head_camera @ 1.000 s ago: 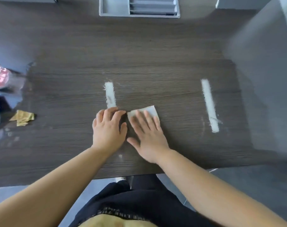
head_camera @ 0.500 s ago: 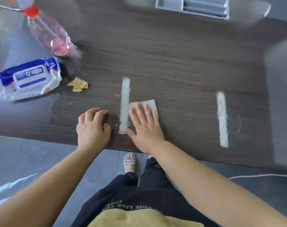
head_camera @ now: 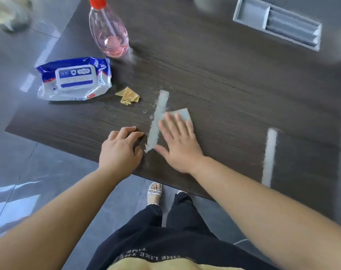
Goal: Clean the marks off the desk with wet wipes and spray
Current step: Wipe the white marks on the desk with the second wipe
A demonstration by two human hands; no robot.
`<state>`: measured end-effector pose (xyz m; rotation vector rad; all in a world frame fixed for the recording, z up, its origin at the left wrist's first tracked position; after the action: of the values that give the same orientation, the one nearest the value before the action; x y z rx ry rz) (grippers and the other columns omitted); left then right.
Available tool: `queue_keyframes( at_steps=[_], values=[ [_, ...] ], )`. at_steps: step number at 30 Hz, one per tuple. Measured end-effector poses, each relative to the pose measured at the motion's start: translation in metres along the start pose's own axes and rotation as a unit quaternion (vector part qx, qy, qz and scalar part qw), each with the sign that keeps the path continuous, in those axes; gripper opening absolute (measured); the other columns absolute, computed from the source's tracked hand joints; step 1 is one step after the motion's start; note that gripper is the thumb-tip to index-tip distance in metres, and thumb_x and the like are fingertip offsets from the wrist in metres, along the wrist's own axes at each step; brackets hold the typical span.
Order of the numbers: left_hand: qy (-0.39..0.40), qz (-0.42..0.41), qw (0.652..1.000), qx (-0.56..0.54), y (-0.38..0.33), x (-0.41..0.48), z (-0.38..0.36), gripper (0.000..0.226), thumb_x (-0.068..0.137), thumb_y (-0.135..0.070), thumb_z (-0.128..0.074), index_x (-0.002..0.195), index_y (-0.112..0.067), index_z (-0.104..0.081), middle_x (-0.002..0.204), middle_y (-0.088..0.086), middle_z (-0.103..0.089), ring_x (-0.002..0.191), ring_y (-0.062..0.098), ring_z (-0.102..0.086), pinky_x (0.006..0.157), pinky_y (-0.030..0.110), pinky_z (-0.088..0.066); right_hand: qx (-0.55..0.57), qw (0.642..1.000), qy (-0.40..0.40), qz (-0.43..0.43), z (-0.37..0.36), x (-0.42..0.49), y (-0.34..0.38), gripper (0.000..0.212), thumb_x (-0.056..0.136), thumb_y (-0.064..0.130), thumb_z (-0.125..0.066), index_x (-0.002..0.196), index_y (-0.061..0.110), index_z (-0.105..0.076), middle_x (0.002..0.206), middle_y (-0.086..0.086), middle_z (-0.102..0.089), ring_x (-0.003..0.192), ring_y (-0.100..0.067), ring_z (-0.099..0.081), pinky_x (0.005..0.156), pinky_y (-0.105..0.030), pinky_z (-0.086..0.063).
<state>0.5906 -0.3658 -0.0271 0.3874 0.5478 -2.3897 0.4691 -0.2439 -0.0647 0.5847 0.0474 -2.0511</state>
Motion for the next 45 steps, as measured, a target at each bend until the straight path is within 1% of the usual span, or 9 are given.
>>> queue_keyframes(
  at_steps=[2,4,12,18,25,29,33,38,45],
  values=[
    [-0.007,-0.003,1.0,0.004,0.0,0.0,0.0,0.043,0.091,-0.03,-0.048,0.134,-0.027,-0.046,0.144,-0.004,-0.037,0.125,0.027,-0.036,0.102,0.041,-0.035,-0.064,0.987,0.036,0.143,0.0,-0.007,0.0,0.07,0.089,0.062,-0.004,0.149,0.028,0.008,0.153,0.006,0.023,0.14,-0.017,0.024,0.114,-0.041,0.018],
    [-0.005,-0.001,1.0,0.012,-0.002,0.001,-0.001,0.042,0.092,-0.031,-0.045,0.134,-0.028,-0.045,0.144,-0.005,-0.037,0.125,0.026,-0.036,0.102,0.039,-0.034,-0.094,0.983,0.019,0.158,0.015,0.013,-0.032,0.071,0.086,0.061,0.0,0.149,0.031,0.005,0.153,0.009,0.019,0.141,-0.014,0.02,0.112,-0.036,0.018],
    [-0.037,0.034,0.999,0.001,-0.006,0.007,-0.002,0.037,0.09,-0.029,-0.047,0.126,-0.026,-0.054,0.133,-0.002,-0.048,0.115,0.027,-0.043,0.09,0.037,-0.041,0.042,0.981,-0.038,-0.186,0.085,0.143,-0.075,0.064,0.098,0.053,-0.012,0.151,0.023,0.005,0.158,0.0,0.017,0.144,-0.024,0.016,0.116,-0.045,0.009],
    [-0.027,0.03,0.999,-0.004,-0.005,0.006,-0.003,0.039,0.092,-0.031,-0.046,0.13,-0.029,-0.05,0.137,-0.005,-0.045,0.118,0.024,-0.041,0.093,0.037,-0.04,-0.063,0.991,-0.014,0.114,0.06,0.107,-0.043,0.061,0.099,0.05,-0.019,0.15,0.027,0.006,0.158,0.003,0.015,0.145,-0.019,0.016,0.115,-0.039,0.012],
    [-0.043,0.026,0.998,-0.032,-0.002,0.004,-0.005,0.037,0.091,-0.029,-0.048,0.127,-0.029,-0.053,0.139,-0.007,-0.045,0.12,0.023,-0.041,0.096,0.035,-0.039,-0.008,0.994,-0.026,-0.105,0.088,0.143,-0.075,0.062,0.099,0.05,-0.015,0.151,0.023,0.005,0.158,0.0,0.016,0.145,-0.022,0.014,0.117,-0.044,0.008],
    [-0.064,0.041,0.989,-0.127,0.006,0.005,0.002,0.032,0.091,-0.021,-0.047,0.121,-0.026,-0.058,0.126,-0.005,-0.054,0.116,0.019,-0.045,0.095,0.03,-0.038,-0.023,0.998,-0.008,0.057,0.028,0.068,-0.01,0.065,0.097,0.054,-0.017,0.151,0.022,0.001,0.158,-0.002,0.011,0.145,-0.025,0.011,0.114,-0.042,0.012],
    [-0.14,0.097,0.97,-0.174,0.031,-0.008,0.009,0.025,0.089,-0.014,-0.049,0.107,-0.021,-0.065,0.114,0.0,-0.059,0.11,0.023,-0.047,0.092,0.034,-0.038,-0.095,0.969,0.02,0.225,-0.006,-0.008,-0.002,0.064,0.096,0.055,-0.013,0.146,0.019,-0.03,0.154,-0.005,-0.024,0.143,-0.027,-0.019,0.113,-0.045,-0.007],
    [-0.152,0.174,0.96,-0.16,0.067,-0.027,0.002,0.026,0.087,-0.013,-0.05,0.11,-0.015,-0.061,0.12,0.005,-0.053,0.116,0.026,-0.04,0.095,0.036,-0.035,-0.098,0.979,0.011,0.177,0.011,0.029,0.025,0.069,0.089,0.061,-0.001,0.148,0.027,0.007,0.157,0.003,0.014,0.145,-0.023,0.014,0.113,-0.039,0.017],
    [-0.176,0.165,0.951,-0.193,0.076,-0.036,-0.005,0.026,0.084,-0.006,-0.051,0.108,-0.007,-0.059,0.115,0.01,-0.053,0.113,0.026,-0.041,0.09,0.023,-0.03,-0.099,0.975,0.025,0.196,-0.01,0.046,0.115,0.065,0.096,0.056,-0.013,0.15,0.026,0.006,0.157,0.001,0.018,0.143,-0.021,0.021,0.114,-0.042,0.016]
  ],
)
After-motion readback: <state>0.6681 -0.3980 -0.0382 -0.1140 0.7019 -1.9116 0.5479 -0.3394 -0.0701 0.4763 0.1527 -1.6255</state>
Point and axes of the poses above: each hand's wrist, its own x-axis towards the middle knuckle, its own z-axis out of the back of the hand, y = z × x, the point moved 1 cm from there along x, towards the middle knuckle
